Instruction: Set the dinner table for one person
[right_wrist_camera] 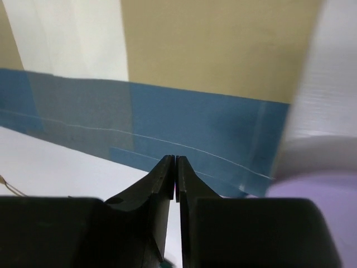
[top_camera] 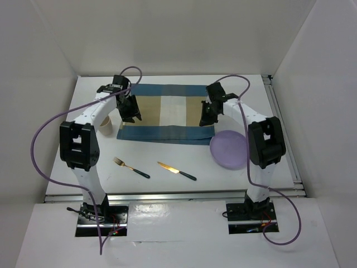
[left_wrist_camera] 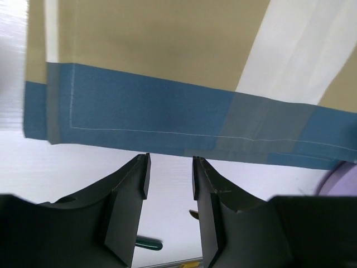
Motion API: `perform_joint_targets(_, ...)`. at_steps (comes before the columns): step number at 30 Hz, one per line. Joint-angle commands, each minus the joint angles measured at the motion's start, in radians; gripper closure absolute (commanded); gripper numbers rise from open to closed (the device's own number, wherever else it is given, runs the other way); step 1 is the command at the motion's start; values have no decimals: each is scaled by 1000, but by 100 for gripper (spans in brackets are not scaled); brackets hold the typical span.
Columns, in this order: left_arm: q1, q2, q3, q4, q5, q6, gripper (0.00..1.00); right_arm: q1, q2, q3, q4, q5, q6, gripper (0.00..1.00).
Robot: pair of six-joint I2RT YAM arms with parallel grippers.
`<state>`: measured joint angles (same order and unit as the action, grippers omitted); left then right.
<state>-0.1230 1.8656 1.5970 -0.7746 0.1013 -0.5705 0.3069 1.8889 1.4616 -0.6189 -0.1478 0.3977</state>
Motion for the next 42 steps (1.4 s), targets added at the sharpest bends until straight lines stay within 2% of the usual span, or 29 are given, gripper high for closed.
perform_joint_targets(1,-9,78,-8,12,-37,18,47,32,64,14,40,-39,38,84)
perform_joint_targets(10,-27,199,-17,32,-68,9,47,32,193,3,61,-12,78,86)
perform_joint_targets(16,-47,227,-42,41,-55,9,47,-58,263,39,14,24,113,87)
perform_joint_targets(25,-67,342,130,-6,-37,9,47,-106,329,183,-19,14,84,87)
perform_joint_targets(28,-67,342,115,-6,-37,9,47,-106,320,146,-19,14,73,89)
perform_joint_targets(31,-67,319,40,6,-57,18,47,-115,282,77,-28,14,82,91)
perform_joint_targets(35,-67,267,-72,49,-71,18,47,-115,204,-93,33,-1,93,91)
perform_joint_targets(42,-67,169,-222,70,-106,18,47,-86,115,-246,53,13,102,91)
